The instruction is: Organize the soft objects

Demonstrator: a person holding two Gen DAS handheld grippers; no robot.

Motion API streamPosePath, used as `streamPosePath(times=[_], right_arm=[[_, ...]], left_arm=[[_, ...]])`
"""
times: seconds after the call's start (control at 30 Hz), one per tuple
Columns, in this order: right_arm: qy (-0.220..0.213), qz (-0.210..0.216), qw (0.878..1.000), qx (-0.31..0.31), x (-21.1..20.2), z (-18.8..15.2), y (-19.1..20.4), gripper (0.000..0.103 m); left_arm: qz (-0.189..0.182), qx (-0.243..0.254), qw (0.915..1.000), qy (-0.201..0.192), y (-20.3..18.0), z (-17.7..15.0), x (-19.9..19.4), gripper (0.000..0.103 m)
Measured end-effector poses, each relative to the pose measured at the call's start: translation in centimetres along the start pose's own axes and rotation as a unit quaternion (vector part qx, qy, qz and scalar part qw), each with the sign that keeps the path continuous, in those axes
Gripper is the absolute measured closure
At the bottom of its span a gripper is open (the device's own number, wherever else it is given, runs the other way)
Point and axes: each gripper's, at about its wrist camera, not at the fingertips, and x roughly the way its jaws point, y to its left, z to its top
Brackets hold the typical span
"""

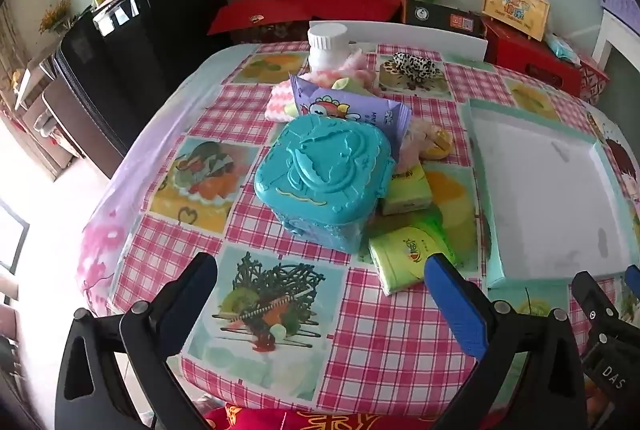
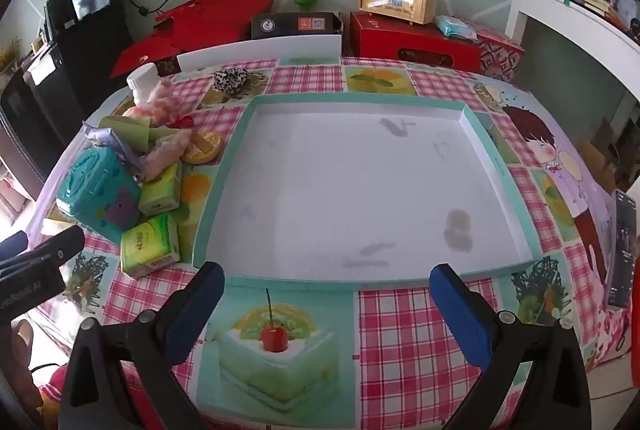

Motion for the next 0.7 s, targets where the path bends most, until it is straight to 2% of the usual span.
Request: streamPosePath(times=[0.13,0.37,0.7], right_arm=[[-0.003,0.008,1.000,0.007,-0.1,-0.6,-0.2,0.000],[-0.012,0.015,0.999,0.025,-0.5,-0.5,-1.1,0.000],[-0.025,0.009,0.999,0.025,-0.8,-0.5,-1.0,0.000]], left_arm=[[-0.005,-0.002,1.0000,0.003,1.0,-0.1,0.2,0.000],[0.016,-0.004,0.9997,0.019,-0.2,0.2,0.3,0.000],[0.048,0.019,0.9986,0.012,-1.6,0.2,-0.2,0.000]])
